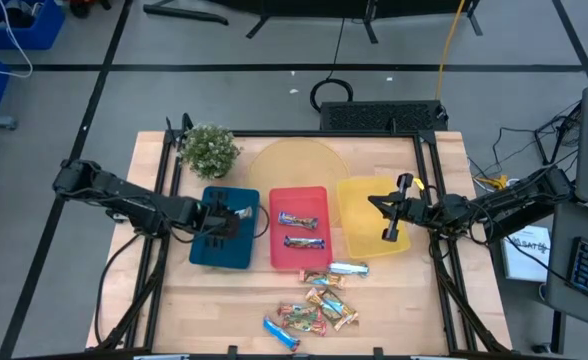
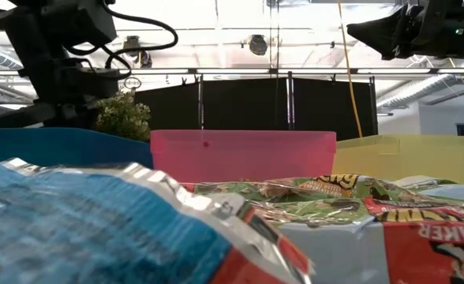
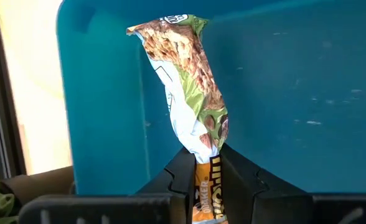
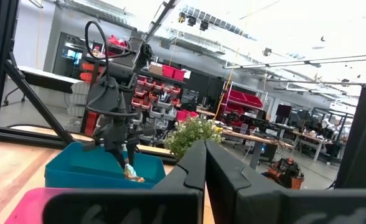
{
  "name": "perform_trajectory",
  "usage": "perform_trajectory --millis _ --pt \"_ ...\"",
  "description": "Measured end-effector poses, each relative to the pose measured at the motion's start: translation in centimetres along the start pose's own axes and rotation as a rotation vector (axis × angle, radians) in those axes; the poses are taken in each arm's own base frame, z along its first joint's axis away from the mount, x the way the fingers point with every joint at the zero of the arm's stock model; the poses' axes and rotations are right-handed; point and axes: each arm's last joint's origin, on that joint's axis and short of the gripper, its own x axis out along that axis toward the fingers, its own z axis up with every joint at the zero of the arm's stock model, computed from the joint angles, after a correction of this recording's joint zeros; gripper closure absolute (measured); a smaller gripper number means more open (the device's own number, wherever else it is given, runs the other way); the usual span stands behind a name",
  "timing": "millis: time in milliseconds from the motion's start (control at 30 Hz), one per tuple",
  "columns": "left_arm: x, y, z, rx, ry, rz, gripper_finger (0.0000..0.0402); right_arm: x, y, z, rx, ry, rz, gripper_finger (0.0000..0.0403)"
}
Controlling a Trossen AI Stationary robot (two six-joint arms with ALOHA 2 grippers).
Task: Pick and place Granola Bars by type
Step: Put the yellow granola bar into the blue bin
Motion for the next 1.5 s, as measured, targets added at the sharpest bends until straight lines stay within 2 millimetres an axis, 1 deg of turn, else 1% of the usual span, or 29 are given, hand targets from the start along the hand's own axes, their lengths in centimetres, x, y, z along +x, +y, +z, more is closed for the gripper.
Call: perform_trajectory --millis 233,367,467,600,867,967,1033,1167,1267,1367,1500 --pt "0.4 0.8 -0.1 -0.046 0.018 0.006 0.0342 0.0 0.0 0.0 0.006 0.001 0.000 0.0403" --pt "0.5 0.9 -0.1 -0.069 0.020 -0.089 0.0340 0.0 0.0 0.0 0.021 0.001 0.000 0.0403" --pt "0.5 0.8 -0.1 -0.099 0.015 -0.146 0.0330 0.0 0.0 0.0 0.021 0.001 0.000 0.0403" --pt "0.5 0.8 -0.1 -0.157 0.017 -0.136 0.0302 0.0 0.0 0.0 0.021 0.003 0.001 0.0403" --pt "0.5 0.9 0.0 -0.204 0.013 -0.107 0.0215 0.0 0.1 -0.2 0.020 0.014 0.006 0.0403" --pt "0.5 0.9 0.0 -0.225 0.012 -0.089 0.0195 0.0 0.1 -0.2 0.033 0.015 0.006 0.0403" --pt "0.4 0.7 0.0 -0.230 0.009 -0.085 0.0190 0.0 0.1 -0.2 0.033 0.015 0.006 0.0403" --pt "0.0 0.5 0.3 -0.220 -0.010 -0.048 0.0195 0.0 0.1 -0.2 0.030 0.021 0.008 0.0403" --pt "-0.9 0.3 1.1 -0.211 -0.053 0.001 0.0215 0.0 0.1 -0.3 0.030 0.028 0.011 0.0403" --pt "-2.4 0.1 2.2 -0.219 -0.111 0.067 0.0246 0.0 0.1 -0.3 0.030 0.028 0.011 0.0403" --pt "-5.1 -0.5 4.0 -0.246 -0.232 0.116 0.0294 0.0 0.1 -0.3 0.031 0.028 0.010 0.0403"
